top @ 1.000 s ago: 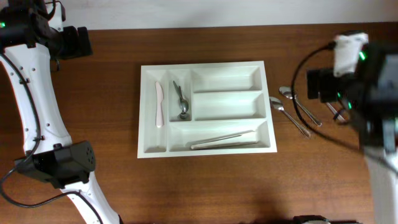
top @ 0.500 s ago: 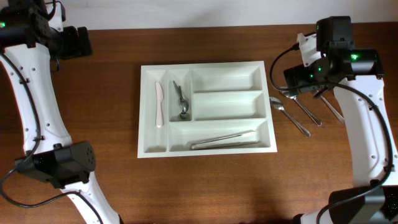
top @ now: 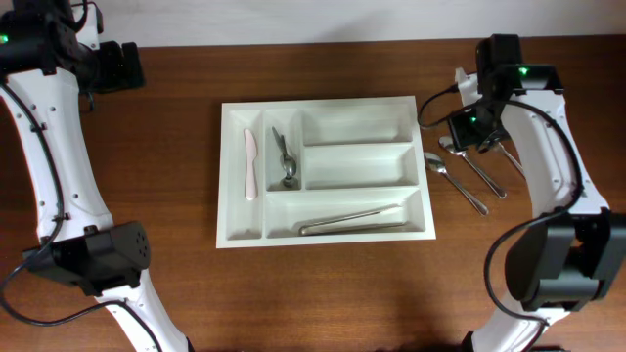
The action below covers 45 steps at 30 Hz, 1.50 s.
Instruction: Pack container
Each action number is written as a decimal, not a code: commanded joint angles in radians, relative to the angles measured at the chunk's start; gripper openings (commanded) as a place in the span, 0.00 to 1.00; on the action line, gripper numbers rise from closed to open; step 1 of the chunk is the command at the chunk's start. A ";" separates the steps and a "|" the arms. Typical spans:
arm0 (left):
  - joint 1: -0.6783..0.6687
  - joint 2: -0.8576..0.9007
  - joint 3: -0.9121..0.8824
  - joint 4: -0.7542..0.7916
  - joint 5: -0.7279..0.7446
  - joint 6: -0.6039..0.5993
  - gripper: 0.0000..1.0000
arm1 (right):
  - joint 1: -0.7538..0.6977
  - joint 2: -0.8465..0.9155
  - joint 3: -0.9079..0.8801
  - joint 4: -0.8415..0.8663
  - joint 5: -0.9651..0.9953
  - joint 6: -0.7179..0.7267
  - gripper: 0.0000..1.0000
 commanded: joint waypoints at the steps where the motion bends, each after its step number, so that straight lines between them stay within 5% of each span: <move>1: 0.004 -0.013 0.006 0.000 0.003 -0.006 0.99 | -0.008 0.046 0.003 0.015 -0.010 -0.012 0.56; 45: 0.004 -0.013 0.006 0.000 0.003 -0.006 0.99 | -0.085 0.138 -0.363 0.369 -0.254 -0.185 0.41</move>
